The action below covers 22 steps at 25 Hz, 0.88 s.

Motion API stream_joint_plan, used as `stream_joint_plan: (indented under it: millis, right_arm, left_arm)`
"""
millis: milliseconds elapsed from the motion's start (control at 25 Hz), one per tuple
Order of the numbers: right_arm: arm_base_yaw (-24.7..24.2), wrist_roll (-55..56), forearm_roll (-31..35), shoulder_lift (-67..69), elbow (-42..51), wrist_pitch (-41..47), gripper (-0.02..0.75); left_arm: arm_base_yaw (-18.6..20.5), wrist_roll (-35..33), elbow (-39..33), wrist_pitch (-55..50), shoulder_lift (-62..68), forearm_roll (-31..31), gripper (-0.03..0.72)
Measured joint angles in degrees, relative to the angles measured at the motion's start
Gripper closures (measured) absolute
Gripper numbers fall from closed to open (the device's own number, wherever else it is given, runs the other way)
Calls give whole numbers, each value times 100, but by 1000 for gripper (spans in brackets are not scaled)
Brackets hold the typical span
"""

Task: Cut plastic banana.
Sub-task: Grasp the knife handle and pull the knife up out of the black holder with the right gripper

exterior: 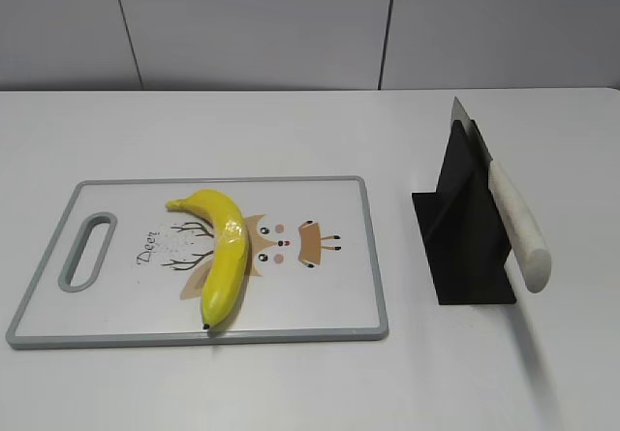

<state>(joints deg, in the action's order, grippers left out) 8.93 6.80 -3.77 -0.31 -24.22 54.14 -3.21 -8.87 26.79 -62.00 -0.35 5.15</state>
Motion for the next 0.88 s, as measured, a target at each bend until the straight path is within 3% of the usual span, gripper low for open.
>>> stream_joint_plan:
  millis: [120,280,360,880]
  right_arm:
    - [0,0,0,0,0,0,177]
    - [0,0,0,0,0,0,177]
    - [0,0,0,0,0,0,177]
    - [0,-19,-7,0,0,-1,177]
  left_arm:
    - [0,0,0,0,0,0,286]
    - [0,0,0,0,0,0,131]
    - [0,0,0,0,0,0,94]
    - [0,1,-5,0,0,0,101]
